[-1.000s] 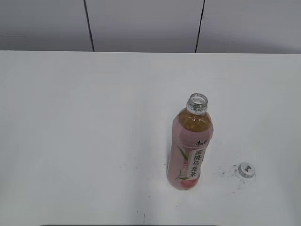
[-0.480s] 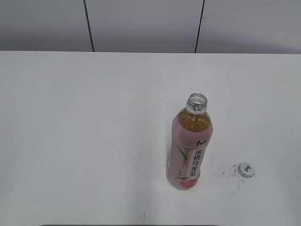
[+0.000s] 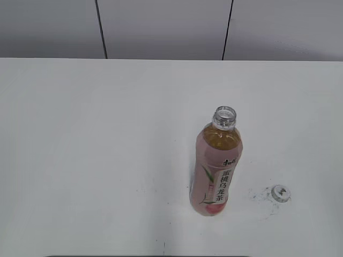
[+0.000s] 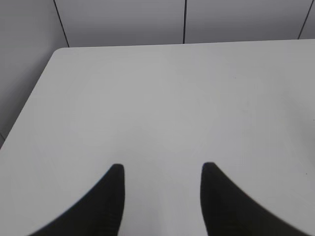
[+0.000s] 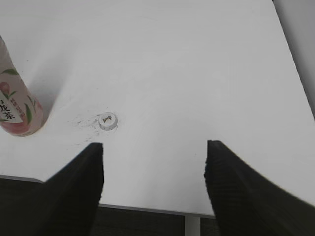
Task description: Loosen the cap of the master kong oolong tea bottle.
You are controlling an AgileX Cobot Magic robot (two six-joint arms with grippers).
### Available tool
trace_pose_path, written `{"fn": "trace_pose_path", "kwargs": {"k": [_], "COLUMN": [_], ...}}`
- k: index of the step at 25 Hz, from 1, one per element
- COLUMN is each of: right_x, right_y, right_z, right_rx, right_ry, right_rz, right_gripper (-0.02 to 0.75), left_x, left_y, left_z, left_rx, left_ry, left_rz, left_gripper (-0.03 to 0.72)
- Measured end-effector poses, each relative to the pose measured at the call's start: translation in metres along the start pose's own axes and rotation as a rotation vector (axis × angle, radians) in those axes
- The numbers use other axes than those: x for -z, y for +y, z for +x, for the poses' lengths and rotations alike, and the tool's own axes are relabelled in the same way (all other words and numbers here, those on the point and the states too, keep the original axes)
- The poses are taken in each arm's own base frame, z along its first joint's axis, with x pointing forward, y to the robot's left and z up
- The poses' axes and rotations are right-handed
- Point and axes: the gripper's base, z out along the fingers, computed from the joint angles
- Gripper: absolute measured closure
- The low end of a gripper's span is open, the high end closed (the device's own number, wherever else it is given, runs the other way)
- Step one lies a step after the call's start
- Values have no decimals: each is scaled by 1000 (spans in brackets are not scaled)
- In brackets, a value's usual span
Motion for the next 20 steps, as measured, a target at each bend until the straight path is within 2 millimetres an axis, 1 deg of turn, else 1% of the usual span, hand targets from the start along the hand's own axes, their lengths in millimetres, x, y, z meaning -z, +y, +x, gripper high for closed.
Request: {"fn": "trace_pose_path", "kwargs": {"k": [20], "right_x": [0], "right_y": [0], "right_z": [0], "right_rx": [0], "right_ry": [0], "right_rz": [0], "right_gripper": [248], "left_x": [0], "left_y": [0], "left_z": [0], "left_rx": [0], "left_ry": [0], "left_rz": [0], "left_gripper": [377]}}
